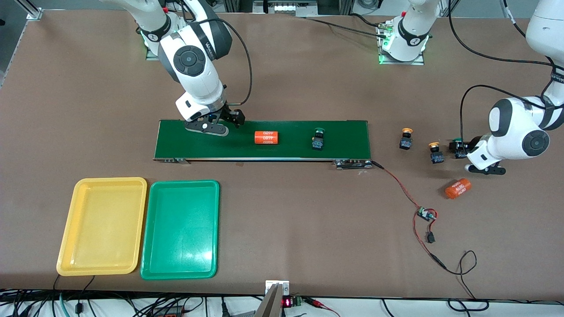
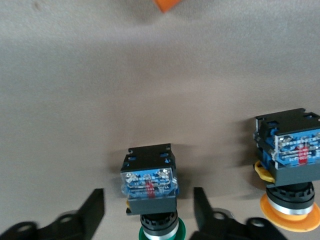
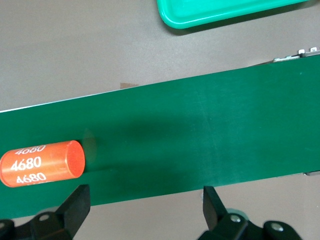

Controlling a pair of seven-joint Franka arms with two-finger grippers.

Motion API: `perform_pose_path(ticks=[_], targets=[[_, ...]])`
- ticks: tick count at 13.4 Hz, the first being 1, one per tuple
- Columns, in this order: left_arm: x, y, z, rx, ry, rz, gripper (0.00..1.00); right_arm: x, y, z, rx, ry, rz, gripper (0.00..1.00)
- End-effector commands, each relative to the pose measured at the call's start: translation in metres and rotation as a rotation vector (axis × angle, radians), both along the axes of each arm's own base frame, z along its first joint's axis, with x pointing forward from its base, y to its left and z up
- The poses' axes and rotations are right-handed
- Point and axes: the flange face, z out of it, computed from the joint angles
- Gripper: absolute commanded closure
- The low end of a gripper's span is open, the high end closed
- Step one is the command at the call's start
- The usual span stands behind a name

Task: Sort buttons by color to trays
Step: 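Place the orange-based button on the belt with the left gripper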

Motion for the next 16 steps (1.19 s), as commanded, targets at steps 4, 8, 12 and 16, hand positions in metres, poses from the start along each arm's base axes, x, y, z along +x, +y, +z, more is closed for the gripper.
perform_pose_path(ticks=[4,8,12,16], targets=[[0.020,-0.002,0.047,0.048,-0.079,-0.042,1.00,0.005,-0.001,0.001,-0.009,-0.011,0.003,0.00],[0.042,-0.077,0.110,0.097,-0.143,-0.173,1.00,0.008,0.000,-0.002,0.001,-0.029,0.006,0.00],[0.045,-0.182,0.117,-0.071,-0.147,-0.151,1.00,0.011,-0.002,-0.003,0.009,-0.040,0.006,0.00],[0.030,-0.302,0.123,-0.086,-0.148,-0.095,1.00,0.014,-0.008,-0.004,0.007,-0.038,0.053,0.00]])
